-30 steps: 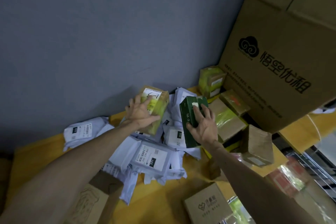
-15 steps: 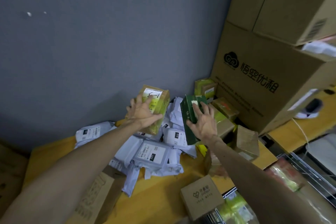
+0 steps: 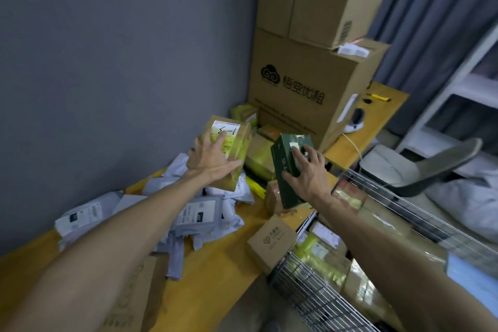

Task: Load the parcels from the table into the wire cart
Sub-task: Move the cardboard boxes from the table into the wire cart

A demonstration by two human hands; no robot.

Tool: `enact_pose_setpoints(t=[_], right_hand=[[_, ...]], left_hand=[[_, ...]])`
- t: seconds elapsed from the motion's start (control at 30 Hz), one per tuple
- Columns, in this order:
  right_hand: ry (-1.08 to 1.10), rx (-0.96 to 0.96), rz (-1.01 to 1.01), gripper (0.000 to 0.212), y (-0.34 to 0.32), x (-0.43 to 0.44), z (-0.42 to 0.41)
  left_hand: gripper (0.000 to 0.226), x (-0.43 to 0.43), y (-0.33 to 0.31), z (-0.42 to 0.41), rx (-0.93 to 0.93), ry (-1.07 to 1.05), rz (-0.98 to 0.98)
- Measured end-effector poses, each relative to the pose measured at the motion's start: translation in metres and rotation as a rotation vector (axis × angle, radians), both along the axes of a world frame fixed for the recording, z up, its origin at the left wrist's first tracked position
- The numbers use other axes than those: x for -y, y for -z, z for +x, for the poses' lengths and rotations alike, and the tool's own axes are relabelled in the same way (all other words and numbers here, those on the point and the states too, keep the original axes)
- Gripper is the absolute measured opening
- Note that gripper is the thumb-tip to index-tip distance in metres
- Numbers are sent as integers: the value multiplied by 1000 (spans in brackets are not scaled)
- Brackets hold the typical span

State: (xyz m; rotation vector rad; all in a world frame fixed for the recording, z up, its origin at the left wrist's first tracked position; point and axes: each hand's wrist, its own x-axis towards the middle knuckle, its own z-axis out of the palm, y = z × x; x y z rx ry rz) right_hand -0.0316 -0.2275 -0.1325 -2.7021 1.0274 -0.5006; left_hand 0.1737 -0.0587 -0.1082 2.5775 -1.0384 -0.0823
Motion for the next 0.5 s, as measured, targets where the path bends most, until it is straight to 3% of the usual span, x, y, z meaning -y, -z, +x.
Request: enact_pose_setpoints(t=[0.4,0.5], right_hand=[[346,-20,18,76,-5,4,-176],[426,-10,24,76,-5,9,-225]], left_hand=[[88,78,-14,-138,-144,301,-126],[89,102,-13,-184,-101,380,-103]])
